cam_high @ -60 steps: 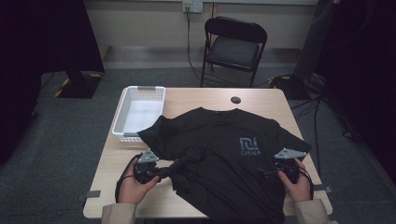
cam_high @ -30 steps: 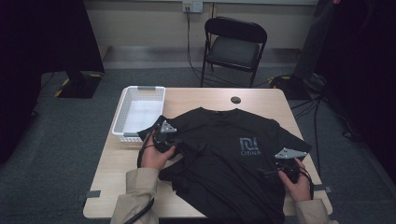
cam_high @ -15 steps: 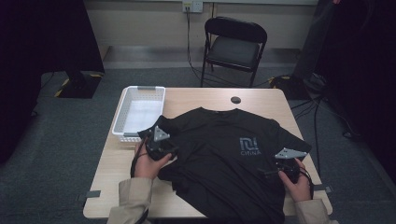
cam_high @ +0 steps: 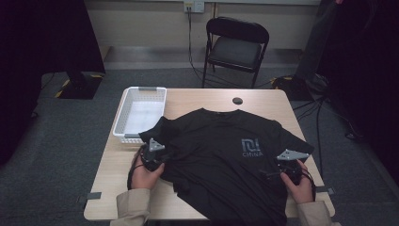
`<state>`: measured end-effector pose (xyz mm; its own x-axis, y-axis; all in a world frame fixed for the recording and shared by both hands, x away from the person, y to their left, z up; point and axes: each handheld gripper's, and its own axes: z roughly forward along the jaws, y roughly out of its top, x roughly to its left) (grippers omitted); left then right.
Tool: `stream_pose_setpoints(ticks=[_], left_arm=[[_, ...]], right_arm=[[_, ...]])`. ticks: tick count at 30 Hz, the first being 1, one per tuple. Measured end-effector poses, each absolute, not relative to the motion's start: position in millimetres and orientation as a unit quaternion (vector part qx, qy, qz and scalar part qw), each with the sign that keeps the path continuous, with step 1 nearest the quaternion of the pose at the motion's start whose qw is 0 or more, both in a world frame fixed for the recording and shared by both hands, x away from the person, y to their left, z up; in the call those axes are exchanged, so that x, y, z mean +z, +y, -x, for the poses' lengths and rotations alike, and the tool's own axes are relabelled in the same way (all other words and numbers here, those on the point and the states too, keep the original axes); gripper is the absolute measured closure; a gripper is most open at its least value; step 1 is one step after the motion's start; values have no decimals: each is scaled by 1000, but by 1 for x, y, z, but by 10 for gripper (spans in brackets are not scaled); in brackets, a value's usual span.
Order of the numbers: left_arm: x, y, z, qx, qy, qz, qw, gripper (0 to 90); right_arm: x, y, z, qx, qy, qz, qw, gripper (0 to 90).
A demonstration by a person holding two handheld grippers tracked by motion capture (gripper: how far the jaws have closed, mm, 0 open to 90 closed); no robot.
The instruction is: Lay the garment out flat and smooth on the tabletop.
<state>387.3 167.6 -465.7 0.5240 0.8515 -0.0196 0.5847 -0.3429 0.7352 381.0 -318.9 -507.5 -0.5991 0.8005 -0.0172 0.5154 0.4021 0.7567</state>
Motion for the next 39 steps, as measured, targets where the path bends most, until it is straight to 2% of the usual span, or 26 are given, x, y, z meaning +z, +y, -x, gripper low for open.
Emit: stream_pose_setpoints(ticks=[1,2,4,7,12,17,26,30,31,33,34,36,39], left_arm=[[-463,172,-388,195,453,-795,353,858],[-461,175,-388,203,459,-788,356,805],[-458,178,-382,231,460,-783,349,579],[-459,174,-361,214,456,-782,367,445],[-476,159,-317,161,429,-801,386,570],[-490,141,-301,161,403,-815,384,529],[-497,132,-303,171,394,-826,365,592],[-495,132,-297,192,405,-824,347,516],[-495,132,-297,192,405,-824,347,530],[-496,134,-295,175,409,-823,353,632],[-496,134,-296,173,402,-827,352,747],[-494,134,-296,171,399,-832,346,833],[-493,140,-297,151,405,-830,354,875]], right_arm=[[-507,-319,-381,369,815,-404,193,101],[-507,-319,-381,369,815,-404,193,102],[-507,-319,-381,369,815,-404,193,102],[-507,-319,-381,370,815,-404,192,101],[-507,-319,-381,369,815,-404,192,101],[-508,-319,-381,368,815,-403,194,100],[-507,-319,-381,369,815,-404,193,100],[-507,-319,-381,369,815,-403,193,100],[-507,-319,-381,368,815,-403,194,100],[-507,-319,-381,368,815,-403,193,100],[-508,-319,-381,369,815,-403,194,100],[-507,-319,-381,369,815,-403,193,100],[-507,-319,-381,369,815,-404,193,101]])
